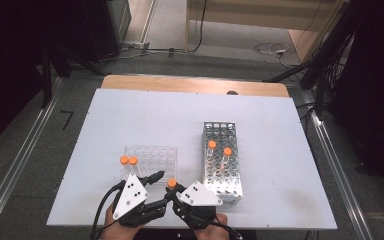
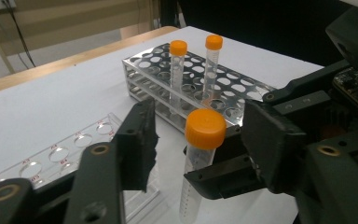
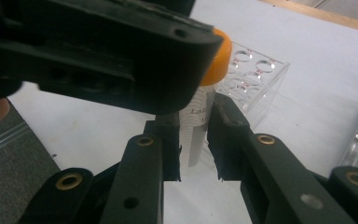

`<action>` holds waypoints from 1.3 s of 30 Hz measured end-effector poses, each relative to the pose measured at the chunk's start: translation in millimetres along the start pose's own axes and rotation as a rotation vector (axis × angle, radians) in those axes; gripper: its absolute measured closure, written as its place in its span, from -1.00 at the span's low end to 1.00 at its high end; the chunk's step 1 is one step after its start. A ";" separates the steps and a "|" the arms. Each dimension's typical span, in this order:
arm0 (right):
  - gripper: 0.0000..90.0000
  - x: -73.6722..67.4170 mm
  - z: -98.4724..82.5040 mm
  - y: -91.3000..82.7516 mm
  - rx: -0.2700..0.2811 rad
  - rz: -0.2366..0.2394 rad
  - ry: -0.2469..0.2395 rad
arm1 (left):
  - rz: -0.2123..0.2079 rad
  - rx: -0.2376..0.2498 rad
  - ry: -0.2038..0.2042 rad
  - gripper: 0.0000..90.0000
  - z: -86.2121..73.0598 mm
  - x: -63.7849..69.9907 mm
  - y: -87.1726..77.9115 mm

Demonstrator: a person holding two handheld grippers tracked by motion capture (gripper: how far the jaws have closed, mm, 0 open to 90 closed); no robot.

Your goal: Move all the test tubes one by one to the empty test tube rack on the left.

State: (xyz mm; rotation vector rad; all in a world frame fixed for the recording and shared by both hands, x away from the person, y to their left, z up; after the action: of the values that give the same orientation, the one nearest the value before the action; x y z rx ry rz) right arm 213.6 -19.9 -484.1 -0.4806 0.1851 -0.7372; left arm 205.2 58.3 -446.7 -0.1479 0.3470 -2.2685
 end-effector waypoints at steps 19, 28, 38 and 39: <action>0.61 -3.4 1.0 -0.8 0.002 0.014 -0.003 | 0.006 -0.019 0.047 0.53 -5.2 3.1 3.6; 0.12 -4.1 3.0 -3.2 0.010 0.048 0.003 | 0.010 -0.013 0.030 0.55 -3.6 0.1 2.5; -0.45 4.1 4.5 -7.2 0.030 0.037 0.023 | 0.053 0.027 -0.021 0.55 6.6 -19.8 -6.2; -0.46 4.9 4.5 -7.8 0.032 0.032 0.026 | 0.061 0.031 -0.021 0.55 7.6 -22.4 -7.1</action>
State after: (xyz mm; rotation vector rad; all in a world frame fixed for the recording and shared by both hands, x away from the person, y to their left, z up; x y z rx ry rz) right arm 214.0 -26.7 -476.4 -0.4368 0.2042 -0.7142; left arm 216.5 78.0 -437.2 -0.1432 0.3005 -2.2092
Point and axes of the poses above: each handheld gripper's, and its own axes: y roughly forward along the jaws, z roughly out of its top, x roughly to its right, the point moved 8 cm from there along y, roughly forward along the jaws, and after that the axes turned 2 degrees about x, right-handed, at the moved point
